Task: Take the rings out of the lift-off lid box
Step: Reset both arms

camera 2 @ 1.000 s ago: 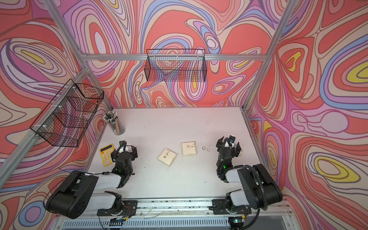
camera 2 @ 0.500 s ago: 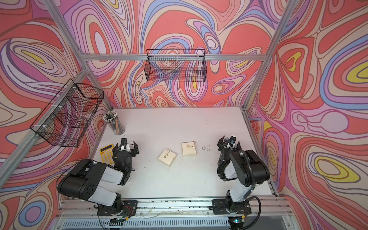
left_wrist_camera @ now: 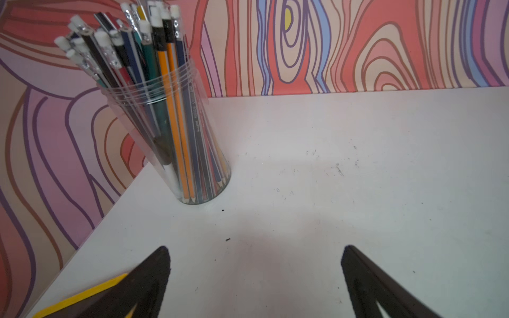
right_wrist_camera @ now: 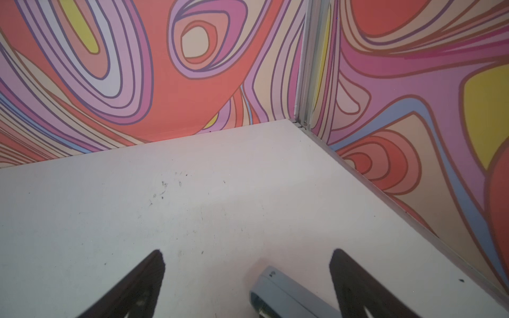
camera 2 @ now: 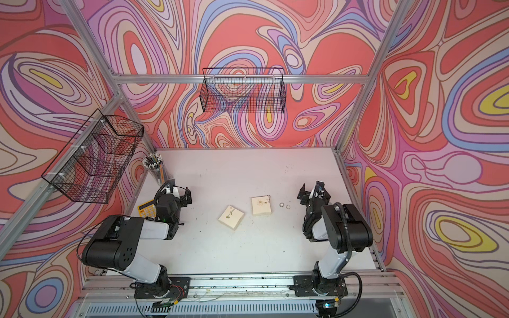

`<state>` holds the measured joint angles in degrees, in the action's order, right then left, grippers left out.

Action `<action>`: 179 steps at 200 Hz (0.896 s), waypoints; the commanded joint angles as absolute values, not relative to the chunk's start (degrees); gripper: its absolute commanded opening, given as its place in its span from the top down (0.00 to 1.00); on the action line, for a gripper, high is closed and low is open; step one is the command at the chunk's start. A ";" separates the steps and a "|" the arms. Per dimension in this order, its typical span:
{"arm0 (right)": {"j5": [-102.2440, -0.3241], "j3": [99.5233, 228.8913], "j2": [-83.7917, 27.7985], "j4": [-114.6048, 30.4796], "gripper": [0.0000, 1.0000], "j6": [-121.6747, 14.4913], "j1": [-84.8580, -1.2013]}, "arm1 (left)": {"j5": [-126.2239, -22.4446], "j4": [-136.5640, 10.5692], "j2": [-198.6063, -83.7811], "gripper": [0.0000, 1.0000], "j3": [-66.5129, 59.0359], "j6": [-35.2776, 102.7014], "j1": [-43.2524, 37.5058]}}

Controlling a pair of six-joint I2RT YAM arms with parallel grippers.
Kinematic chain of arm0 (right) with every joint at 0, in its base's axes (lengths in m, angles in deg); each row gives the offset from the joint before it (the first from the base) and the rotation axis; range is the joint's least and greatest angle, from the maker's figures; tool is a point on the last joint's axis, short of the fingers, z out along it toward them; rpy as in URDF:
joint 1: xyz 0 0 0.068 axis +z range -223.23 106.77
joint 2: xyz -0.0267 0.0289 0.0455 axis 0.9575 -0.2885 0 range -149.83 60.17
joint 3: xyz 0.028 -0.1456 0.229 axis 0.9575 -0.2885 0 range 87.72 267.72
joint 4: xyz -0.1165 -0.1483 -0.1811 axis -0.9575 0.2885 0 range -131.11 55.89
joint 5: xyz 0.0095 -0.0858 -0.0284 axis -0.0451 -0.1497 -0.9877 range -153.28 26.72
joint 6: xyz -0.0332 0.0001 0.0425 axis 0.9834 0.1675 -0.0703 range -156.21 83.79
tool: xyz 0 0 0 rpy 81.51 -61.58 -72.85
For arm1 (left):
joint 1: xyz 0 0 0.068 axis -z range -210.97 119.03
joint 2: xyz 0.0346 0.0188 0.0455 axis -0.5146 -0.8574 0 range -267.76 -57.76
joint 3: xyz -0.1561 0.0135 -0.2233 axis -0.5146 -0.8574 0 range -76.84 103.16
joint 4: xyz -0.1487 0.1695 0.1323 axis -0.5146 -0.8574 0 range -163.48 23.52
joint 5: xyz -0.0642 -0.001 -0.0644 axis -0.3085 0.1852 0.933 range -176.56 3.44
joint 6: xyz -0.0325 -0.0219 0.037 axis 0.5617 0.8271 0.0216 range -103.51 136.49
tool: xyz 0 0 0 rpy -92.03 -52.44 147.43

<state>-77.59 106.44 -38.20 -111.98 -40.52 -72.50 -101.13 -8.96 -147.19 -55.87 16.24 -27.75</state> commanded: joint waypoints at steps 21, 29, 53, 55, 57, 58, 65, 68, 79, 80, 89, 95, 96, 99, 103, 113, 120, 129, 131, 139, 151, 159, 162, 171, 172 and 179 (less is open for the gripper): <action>-63.98 115.21 -38.45 -94.80 0.01 -38.10 -74.11 | -97.69 -14.29 -146.47 0.00 -55.66 18.35 -28.69; -63.83 115.05 -38.39 -94.76 0.02 -38.16 -74.11 | -97.65 -14.62 -146.21 0.00 -55.57 18.50 -28.69; -63.95 115.01 -38.41 -94.98 0.01 -38.05 -74.11 | -97.90 -14.01 -146.19 0.00 -55.93 18.64 -28.69; -63.93 114.97 -38.37 -94.86 0.02 -38.08 -74.11 | -97.90 -14.01 -146.19 0.00 -55.93 18.61 -28.69; -63.95 114.97 -38.36 -94.96 0.02 -38.06 -74.13 | -97.90 -13.96 -146.21 0.00 -55.93 18.65 -28.69; -63.97 114.96 -38.36 -94.97 0.02 -38.06 -74.12 | -97.90 -13.94 -146.24 0.00 -55.93 18.67 -28.69; -64.02 114.88 -38.40 -95.42 0.02 -37.98 -74.12 | -97.90 -13.92 -146.33 0.00 -55.94 18.56 -28.69; -64.03 114.84 -38.34 -95.27 0.02 -37.97 -74.13 | -97.86 -13.92 -146.27 0.00 -55.93 18.61 -28.69; -64.09 114.87 -38.37 -95.42 0.01 -37.88 -74.16 | -97.89 -13.94 -146.30 0.00 -55.92 18.54 -28.64; -64.08 114.83 -38.37 -95.43 0.02 -37.88 -74.18 | -97.85 -13.93 -146.24 0.00 -55.92 18.57 -28.62; -64.13 114.79 -38.36 -95.38 0.02 -37.88 -74.15 | -97.89 -14.00 -146.20 0.00 -55.96 18.51 -28.62; -64.12 114.83 -38.35 -95.43 0.02 -37.87 -74.14 | -97.82 -13.92 -146.18 0.00 -55.93 18.60 -28.65; -64.10 114.85 -38.35 -95.34 0.02 -37.92 -74.12 | -97.82 -13.97 -146.18 0.00 -55.97 18.55 -28.67; -64.12 114.87 -38.36 -95.34 0.02 -37.87 -74.16 | -97.86 -13.96 -146.23 0.00 -55.99 18.52 -28.61; -64.08 114.84 -38.36 -95.43 0.02 -37.88 -74.11 | -97.81 -13.92 -146.31 0.00 -55.95 18.58 -28.68; -64.12 114.64 -38.36 -95.76 0.02 -37.79 -74.12 | -97.82 -14.01 -146.31 0.00 -55.93 18.52 -28.62; -64.07 114.61 -38.36 -95.70 0.02 -37.79 -74.11 | -97.81 -14.01 -146.29 0.00 -55.93 18.52 -28.62; -64.10 114.61 -38.36 -95.69 0.01 -37.79 -74.11 | -97.81 -14.01 -146.31 0.00 -55.91 18.52 -28.62; -64.08 114.61 -38.36 -95.69 0.02 -37.79 -74.16 | -97.81 -14.01 -146.33 0.00 -55.88 18.58 -28.63; -64.08 114.61 -38.36 -95.69 0.02 -37.79 -74.11 | -97.81 -14.07 -146.33 0.00 -55.84 18.52 -28.63; -64.12 114.61 -38.35 -95.69 0.02 -37.79 -74.11 | -97.81 -14.10 -146.29 0.00 -55.84 18.53 -28.62; -64.07 114.61 -38.36 -95.69 0.02 -37.79 -74.16 | -97.82 -14.14 -146.29 0.00 -55.84 18.59 -28.60; -64.14 114.61 -38.36 -95.70 0.02 -37.81 -74.13 | -97.81 -14.18 -146.31 0.00 -55.84 18.57 -28.62; -64.10 114.66 -38.36 -95.69 0.02 -37.79 -74.13 | -97.82 -14.27 -146.34 0.00 -55.76 18.60 -28.62; -64.13 114.68 -38.31 -95.69 0.02 -37.79 -74.12 | -97.82 -14.27 -146.35 0.00 -55.75 18.65 -28.61; -64.14 114.75 -38.31 -95.69 0.02 -37.79 -74.11 | -97.66 -14.36 -146.36 0.00 -55.66 18.66 -28.69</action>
